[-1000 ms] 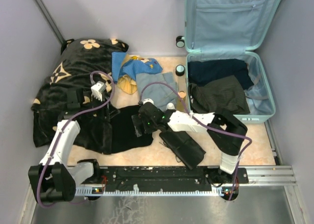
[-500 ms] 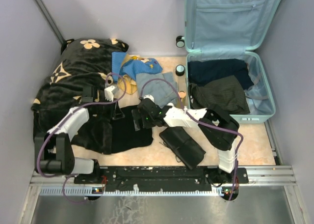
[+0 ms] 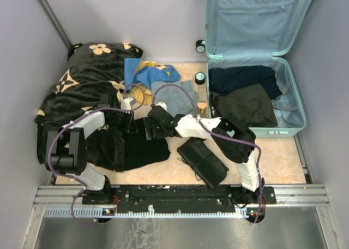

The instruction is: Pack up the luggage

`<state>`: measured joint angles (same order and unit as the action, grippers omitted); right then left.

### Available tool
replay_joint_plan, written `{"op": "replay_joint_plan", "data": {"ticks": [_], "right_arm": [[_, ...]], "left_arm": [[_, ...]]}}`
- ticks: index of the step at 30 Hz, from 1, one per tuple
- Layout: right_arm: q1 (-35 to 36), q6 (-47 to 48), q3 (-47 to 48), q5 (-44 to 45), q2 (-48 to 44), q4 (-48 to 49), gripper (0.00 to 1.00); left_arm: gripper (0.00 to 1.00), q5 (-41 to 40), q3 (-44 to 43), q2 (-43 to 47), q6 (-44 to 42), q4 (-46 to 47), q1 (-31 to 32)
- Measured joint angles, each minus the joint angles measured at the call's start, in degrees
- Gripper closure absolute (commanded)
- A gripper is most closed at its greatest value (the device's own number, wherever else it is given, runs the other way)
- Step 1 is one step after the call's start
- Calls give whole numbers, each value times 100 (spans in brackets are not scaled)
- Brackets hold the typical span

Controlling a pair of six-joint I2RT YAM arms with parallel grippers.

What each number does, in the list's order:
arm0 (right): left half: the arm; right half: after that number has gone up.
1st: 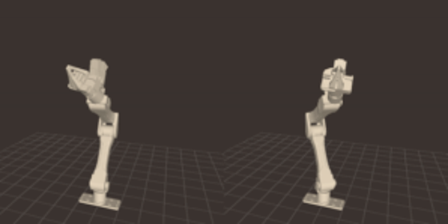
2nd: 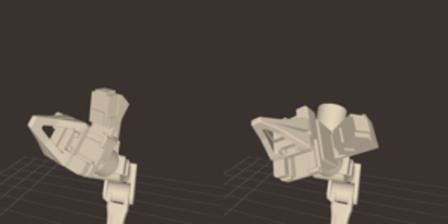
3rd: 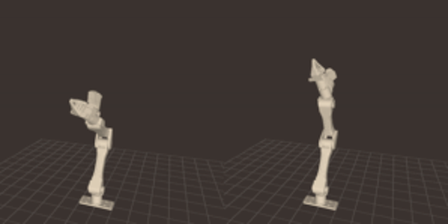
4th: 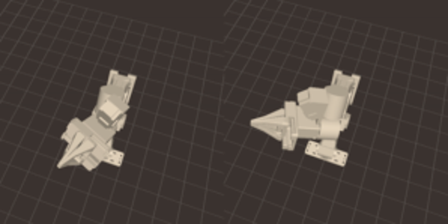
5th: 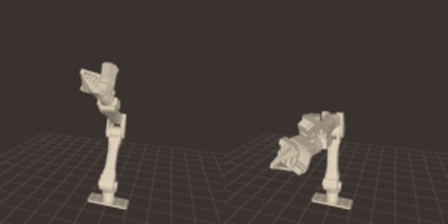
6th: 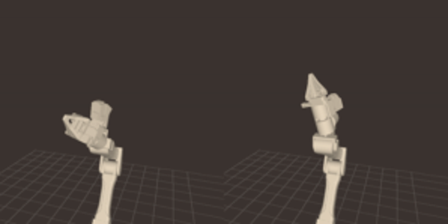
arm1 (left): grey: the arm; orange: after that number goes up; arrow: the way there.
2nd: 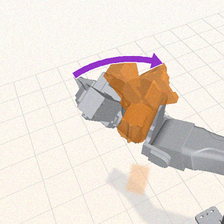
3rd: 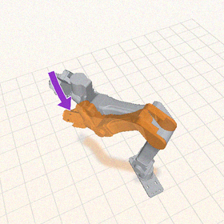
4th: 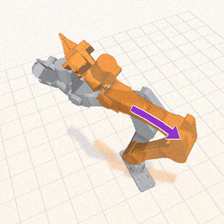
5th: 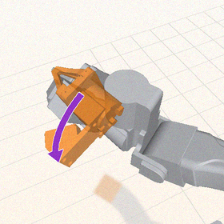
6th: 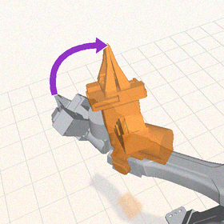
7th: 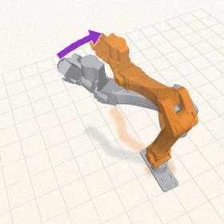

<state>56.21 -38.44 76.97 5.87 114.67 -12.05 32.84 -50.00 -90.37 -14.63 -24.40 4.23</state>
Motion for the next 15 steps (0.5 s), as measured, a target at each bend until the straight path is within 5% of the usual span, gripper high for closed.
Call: {"op": "replay_joint_plan", "data": {"ticks": [6, 11, 15], "right_arm": [[61, 94, 332, -94, 321, 48, 100], [120, 452, 422, -101, 323, 28, 100], [190, 750, 501, -96, 166, -131, 100]], "left_arm": [[75, 68, 0, -155, 2, 2, 17], [67, 146, -109, -258, 46, -131, -35], [49, 369, -396, -116, 136, -190, -223]]}}
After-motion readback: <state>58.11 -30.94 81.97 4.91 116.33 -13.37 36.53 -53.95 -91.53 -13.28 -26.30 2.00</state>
